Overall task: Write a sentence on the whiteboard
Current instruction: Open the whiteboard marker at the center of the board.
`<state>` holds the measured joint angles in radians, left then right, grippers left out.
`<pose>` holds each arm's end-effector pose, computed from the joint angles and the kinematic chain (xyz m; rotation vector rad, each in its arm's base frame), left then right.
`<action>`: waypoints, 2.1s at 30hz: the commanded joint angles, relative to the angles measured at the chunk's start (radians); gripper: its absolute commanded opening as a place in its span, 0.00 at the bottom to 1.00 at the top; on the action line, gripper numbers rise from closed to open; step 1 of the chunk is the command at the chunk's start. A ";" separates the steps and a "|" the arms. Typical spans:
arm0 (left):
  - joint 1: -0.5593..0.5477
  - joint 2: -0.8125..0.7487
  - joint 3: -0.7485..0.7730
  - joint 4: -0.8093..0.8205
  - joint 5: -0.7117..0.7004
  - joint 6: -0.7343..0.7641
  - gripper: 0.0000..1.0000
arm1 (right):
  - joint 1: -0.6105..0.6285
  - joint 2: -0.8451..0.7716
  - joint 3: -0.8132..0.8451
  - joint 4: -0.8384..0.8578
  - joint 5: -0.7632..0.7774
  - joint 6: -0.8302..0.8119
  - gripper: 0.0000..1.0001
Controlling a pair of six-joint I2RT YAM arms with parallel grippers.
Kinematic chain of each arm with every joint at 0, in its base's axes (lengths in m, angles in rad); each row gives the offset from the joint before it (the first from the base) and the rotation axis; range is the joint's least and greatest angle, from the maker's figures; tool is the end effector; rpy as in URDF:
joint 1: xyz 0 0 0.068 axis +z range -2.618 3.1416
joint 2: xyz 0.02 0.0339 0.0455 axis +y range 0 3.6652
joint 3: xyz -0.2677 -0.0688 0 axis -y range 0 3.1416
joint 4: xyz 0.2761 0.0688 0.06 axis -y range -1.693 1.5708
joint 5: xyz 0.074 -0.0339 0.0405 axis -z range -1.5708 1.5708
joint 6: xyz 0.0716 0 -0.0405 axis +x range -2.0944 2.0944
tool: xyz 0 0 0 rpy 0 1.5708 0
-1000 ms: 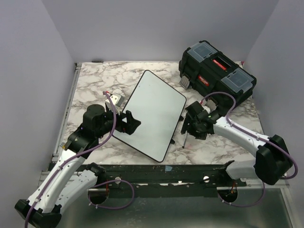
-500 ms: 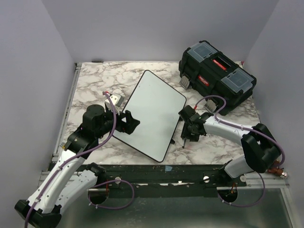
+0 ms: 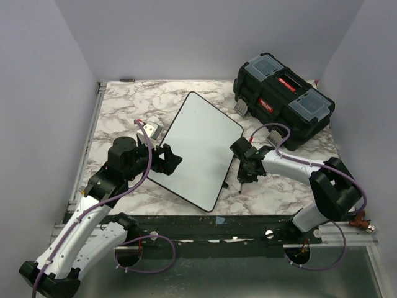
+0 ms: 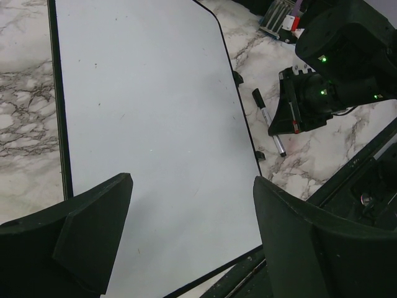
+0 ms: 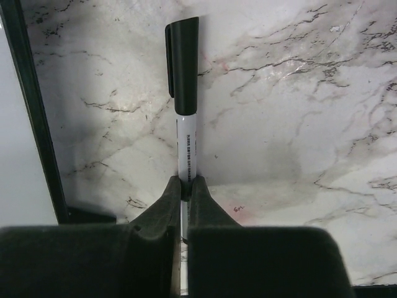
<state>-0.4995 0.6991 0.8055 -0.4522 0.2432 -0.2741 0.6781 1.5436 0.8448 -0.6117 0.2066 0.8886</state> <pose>0.1833 -0.1197 0.3261 0.3900 1.9403 -0.7458 0.2427 0.1766 0.1102 0.3334 2.7926 0.0532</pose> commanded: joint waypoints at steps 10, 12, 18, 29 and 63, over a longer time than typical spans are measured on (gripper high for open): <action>-0.006 0.008 0.001 0.039 0.103 -0.063 0.80 | 0.008 -0.172 0.051 -0.104 0.062 -0.187 0.01; -0.007 0.015 0.023 0.044 0.146 -0.086 0.80 | 0.009 -0.217 0.062 -0.115 0.062 -0.217 0.01; -0.006 0.083 0.141 -0.002 0.255 -0.122 0.80 | 0.008 -0.356 0.085 -0.076 -0.007 -0.317 0.01; -0.007 0.233 0.321 -0.072 0.376 -0.171 0.72 | 0.008 -0.559 0.040 0.173 -0.343 -0.490 0.01; -0.105 0.607 0.549 -0.101 0.642 -0.162 0.50 | 0.043 -0.627 0.065 0.228 -0.693 -0.739 0.01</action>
<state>-0.5823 1.2827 1.3205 -0.5259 0.8497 -0.4564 0.7086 0.9096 0.8814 -0.3836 -0.4469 0.1814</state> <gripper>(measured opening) 0.525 0.028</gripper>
